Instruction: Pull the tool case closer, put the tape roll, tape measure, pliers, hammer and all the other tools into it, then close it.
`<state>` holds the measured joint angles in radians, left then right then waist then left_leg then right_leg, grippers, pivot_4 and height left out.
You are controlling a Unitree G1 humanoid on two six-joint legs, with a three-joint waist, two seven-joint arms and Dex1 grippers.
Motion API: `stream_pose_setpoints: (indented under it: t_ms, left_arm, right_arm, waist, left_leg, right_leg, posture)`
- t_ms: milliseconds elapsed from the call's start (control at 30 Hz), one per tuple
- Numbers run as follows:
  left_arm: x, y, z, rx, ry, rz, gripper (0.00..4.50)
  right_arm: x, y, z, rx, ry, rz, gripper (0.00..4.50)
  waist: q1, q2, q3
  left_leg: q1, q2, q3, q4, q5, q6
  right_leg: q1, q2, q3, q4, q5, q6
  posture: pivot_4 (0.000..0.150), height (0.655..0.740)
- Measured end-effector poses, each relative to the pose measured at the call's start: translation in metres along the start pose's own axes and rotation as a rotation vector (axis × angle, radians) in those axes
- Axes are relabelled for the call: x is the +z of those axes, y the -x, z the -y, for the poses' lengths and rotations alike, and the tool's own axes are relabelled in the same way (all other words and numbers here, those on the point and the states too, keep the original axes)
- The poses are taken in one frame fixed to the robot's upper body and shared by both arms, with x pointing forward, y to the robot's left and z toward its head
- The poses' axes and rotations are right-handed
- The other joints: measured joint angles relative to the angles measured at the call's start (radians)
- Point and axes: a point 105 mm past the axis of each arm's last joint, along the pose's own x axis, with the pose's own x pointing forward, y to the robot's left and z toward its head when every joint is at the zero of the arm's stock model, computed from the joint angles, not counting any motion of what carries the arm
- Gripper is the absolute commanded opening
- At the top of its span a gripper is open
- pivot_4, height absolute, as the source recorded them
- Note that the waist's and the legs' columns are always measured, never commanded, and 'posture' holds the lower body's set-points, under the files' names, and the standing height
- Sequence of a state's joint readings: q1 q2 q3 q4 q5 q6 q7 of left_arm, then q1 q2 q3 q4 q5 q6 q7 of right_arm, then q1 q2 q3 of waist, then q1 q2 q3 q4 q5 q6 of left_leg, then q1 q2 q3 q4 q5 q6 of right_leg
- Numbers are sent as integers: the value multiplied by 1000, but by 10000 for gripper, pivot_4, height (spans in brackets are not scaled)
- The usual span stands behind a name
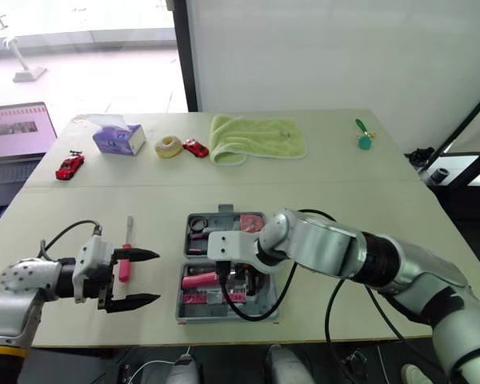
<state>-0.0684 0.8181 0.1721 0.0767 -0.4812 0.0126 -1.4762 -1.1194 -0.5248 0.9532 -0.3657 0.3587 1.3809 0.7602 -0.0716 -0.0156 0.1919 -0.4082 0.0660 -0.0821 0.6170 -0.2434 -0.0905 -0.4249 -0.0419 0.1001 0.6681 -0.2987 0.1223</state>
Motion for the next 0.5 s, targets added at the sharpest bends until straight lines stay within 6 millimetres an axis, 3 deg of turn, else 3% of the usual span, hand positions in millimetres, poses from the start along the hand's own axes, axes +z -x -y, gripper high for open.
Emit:
stream_pose_setpoints:
  t_ms: [500]
  left_arm:
    - [-4,1,3,3,16,-5,45000]
  right_arm:
    - [-3,-17,4,3,-10,-23,88]
  waist:
    - [-3,0,0]
  left_leg:
    - [0,0,0,0,0,0]
  right_leg:
    - [0,0,0,1,0,0]
  posture:
    - [1500,7400]
